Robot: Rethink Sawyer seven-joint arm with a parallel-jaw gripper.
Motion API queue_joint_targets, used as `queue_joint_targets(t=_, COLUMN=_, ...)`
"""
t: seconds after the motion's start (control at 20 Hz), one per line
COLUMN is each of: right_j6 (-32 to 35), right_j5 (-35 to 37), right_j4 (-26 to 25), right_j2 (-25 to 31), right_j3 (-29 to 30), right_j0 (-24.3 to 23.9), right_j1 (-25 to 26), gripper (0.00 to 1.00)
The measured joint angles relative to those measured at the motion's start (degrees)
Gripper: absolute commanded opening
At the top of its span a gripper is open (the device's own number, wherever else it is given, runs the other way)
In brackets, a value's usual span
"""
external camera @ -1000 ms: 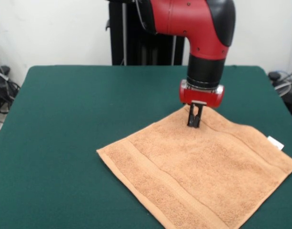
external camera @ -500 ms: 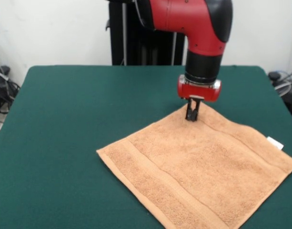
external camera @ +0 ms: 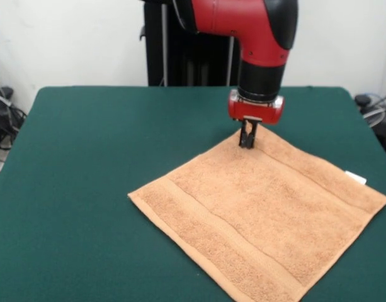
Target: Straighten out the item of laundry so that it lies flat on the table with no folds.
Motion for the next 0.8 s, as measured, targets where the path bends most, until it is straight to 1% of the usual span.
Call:
queue_joint_targets(t=0.5, right_j6=0.0, right_j5=0.0, right_j4=-0.6, right_j2=0.7, right_j3=0.1, right_j0=-0.9, right_j1=0.0, gripper=0.0)
queue_joint_targets(t=0.8, right_j6=0.0, right_j5=-4.0, right_j4=-0.6, right_j2=0.6, right_j3=1.4, right_j0=0.0, right_j1=0.0, gripper=0.0)
